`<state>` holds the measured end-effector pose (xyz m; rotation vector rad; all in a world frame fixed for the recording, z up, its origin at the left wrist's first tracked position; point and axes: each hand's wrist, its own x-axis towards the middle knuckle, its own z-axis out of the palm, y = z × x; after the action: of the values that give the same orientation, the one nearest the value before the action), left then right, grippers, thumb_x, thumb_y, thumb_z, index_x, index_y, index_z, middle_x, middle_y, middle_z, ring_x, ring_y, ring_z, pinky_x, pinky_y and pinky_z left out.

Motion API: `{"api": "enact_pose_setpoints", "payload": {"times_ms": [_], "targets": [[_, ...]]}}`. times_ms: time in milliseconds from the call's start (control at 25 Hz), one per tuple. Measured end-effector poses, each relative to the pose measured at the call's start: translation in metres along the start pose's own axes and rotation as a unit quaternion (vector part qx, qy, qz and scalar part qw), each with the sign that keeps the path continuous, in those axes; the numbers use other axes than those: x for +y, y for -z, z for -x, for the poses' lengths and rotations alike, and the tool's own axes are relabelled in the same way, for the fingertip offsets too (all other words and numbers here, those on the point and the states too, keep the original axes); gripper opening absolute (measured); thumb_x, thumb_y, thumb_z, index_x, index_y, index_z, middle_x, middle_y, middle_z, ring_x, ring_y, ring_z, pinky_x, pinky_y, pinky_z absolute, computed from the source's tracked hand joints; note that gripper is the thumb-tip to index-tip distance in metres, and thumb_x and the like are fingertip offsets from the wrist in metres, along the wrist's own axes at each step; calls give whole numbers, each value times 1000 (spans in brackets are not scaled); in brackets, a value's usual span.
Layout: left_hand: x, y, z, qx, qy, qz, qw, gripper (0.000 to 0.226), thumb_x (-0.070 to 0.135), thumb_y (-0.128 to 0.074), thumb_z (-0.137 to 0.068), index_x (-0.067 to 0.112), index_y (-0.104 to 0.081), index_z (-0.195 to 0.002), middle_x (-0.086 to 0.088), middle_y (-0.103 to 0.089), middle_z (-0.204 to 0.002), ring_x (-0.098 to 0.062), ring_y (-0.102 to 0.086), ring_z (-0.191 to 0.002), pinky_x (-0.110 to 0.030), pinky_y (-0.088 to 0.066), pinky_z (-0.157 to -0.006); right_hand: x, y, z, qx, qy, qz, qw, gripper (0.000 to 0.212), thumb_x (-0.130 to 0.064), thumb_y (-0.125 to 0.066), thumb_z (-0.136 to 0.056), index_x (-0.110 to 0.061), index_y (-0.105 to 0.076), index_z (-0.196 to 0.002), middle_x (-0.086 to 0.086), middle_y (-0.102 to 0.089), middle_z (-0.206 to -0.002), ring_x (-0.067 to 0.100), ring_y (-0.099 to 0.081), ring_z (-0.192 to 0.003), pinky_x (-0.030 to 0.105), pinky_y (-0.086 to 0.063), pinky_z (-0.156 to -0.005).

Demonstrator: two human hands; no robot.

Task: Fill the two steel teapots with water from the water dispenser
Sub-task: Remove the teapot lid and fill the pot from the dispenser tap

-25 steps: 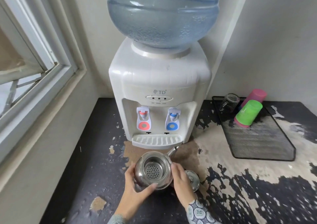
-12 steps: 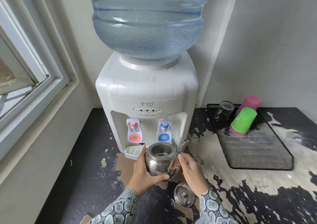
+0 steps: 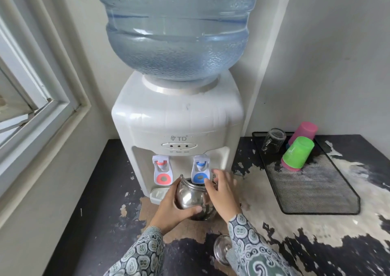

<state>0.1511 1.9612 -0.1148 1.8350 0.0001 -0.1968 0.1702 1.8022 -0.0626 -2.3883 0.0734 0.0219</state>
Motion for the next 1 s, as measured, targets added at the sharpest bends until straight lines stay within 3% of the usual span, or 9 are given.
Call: {"api": "enact_pose_setpoints", "payload": {"times_ms": [160,320,440,520,640,720,760,840,1000], "targets": [[-1,3,-8,-7,-18,-9,1000,104,53,-83,-44,40,-27,-131,26,-46,-124,21,-45,-109,0,-40,-83,-5,-4,-8,-36,-30,59,997,31,-42,-39,-91,-18,-52,-105,3,-49,-114,24,-36,-110,46,-36,-97],[-2,4,-10,-10,-23,-6,1000,100,50,-83,-46,40,-27,-129,24,-45,-125,24,-43,-108,3,-37,-82,-6,-2,-8,-28,-48,69,996,33,-47,-40,-89,-18,-56,-94,0,-49,-111,23,-37,-109,44,-26,-96],[-5,3,-8,-14,-21,11,1000,104,45,-84,-48,34,-26,-133,20,-45,-129,22,-44,-111,2,-38,-84,-7,-3,-5,-15,-59,14,998,28,-43,-46,-88,-18,-59,-87,-1,-51,-107,23,-36,-108,44,-26,-97],[-6,3,-5,-17,-18,15,1000,108,45,-85,-47,32,-25,-136,19,-45,-130,17,-45,-113,-6,-42,-91,-8,-3,0,4,-65,-43,997,22,-36,-47,-90,-19,-54,-77,-2,-52,-99,24,-37,-108,46,-28,-100],[-10,3,-1,-9,-9,19,1000,110,43,-87,-46,32,-27,-137,21,-45,-130,6,-46,-118,-36,-46,-102,-10,-7,12,51,-54,-99,992,23,-26,-47,-92,-19,-46,-70,-3,-51,-90,25,-42,-103,49,-32,-98],[-9,3,-2,-7,-11,11,1000,108,39,-88,-48,33,-28,-137,21,-46,-129,1,-46,-120,-43,-46,-101,-15,-6,21,101,-36,-182,977,28,-22,-46,-92,-22,-44,-65,-5,-49,-82,26,-47,-95,33,-38,-91],[-8,3,-3,-10,-13,7,1000,105,36,-89,-49,35,-29,-136,21,-47,-129,2,-47,-119,-42,-46,-101,-18,-2,24,117,-21,-225,967,30,-21,-45,-92,-26,-44,-63,-7,-48,-77,26,-49,-89,27,-39,-82],[-6,1,-6,-16,-14,5,1000,101,33,-89,-52,39,-29,-133,21,-48,-127,6,-47,-116,-38,-47,-101,-24,12,23,108,0,-262,959,30,-26,-43,-93,-26,-46,-63,-7,-48,-72,24,-49,-83,30,-38,-75],[-7,0,-7,-19,-15,13,1000,103,37,-88,-51,34,-29,-136,20,-50,-126,14,-49,-111,-22,-49,-93,-22,30,21,41,-21,-228,973,36,-36,-32,-95,-15,-54,-75,-4,-59,-79,21,-53,-97,40,-33,-89]]}}
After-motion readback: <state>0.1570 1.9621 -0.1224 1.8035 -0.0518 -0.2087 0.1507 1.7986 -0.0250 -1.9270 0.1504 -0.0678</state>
